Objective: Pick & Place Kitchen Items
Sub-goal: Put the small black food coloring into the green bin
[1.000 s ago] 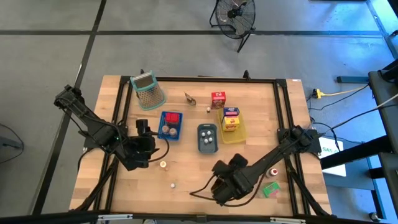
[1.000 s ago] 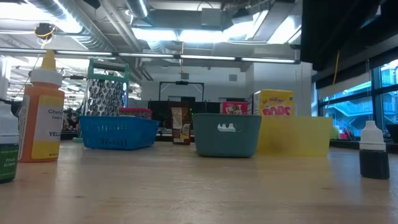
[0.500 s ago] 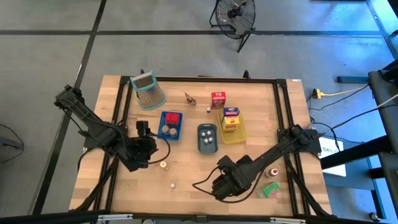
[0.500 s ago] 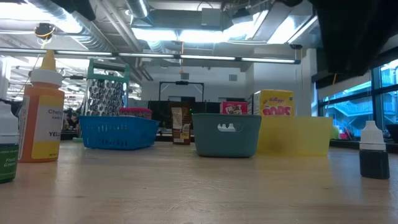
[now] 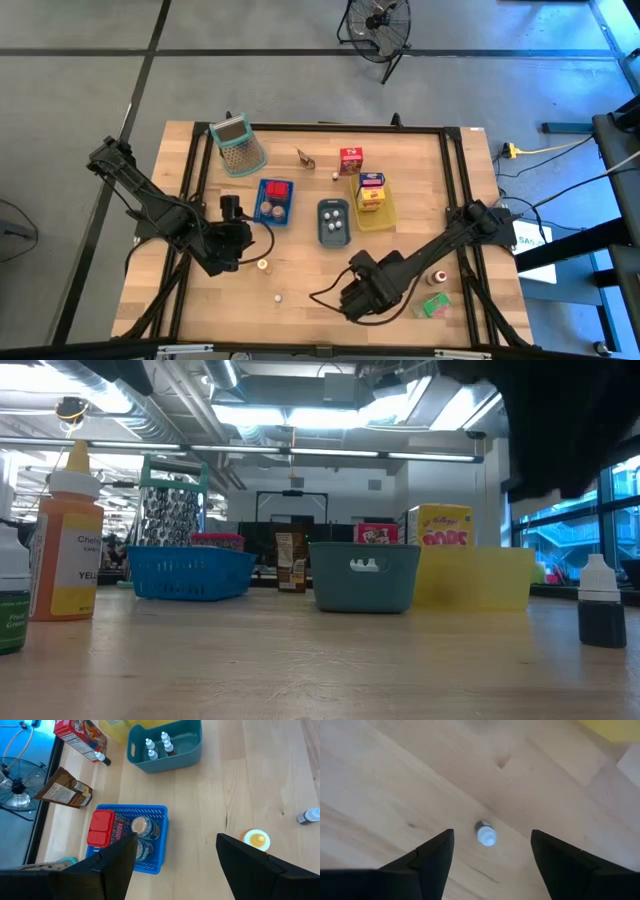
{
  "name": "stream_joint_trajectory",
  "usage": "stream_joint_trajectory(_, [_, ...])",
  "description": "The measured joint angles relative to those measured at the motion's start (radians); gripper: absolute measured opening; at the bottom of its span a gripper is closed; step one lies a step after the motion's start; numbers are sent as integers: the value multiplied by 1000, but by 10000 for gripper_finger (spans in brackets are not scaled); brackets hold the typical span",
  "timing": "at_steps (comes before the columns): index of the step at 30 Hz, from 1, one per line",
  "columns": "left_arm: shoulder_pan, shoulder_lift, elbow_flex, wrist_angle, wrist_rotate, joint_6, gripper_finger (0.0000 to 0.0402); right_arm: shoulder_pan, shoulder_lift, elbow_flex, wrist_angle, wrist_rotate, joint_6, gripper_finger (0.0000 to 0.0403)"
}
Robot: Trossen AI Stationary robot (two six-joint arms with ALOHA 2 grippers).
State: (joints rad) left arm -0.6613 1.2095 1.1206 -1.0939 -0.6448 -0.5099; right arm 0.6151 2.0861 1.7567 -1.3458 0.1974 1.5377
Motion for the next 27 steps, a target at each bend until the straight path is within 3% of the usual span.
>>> stream_joint_trajectory(7, [0,0,0,37,0,58,266,0,1,-100,99,-45,-4,264])
stream_joint_trajectory(27, [0,0,0,81,9,78,266,1,1,-106,124,-53,-1,264])
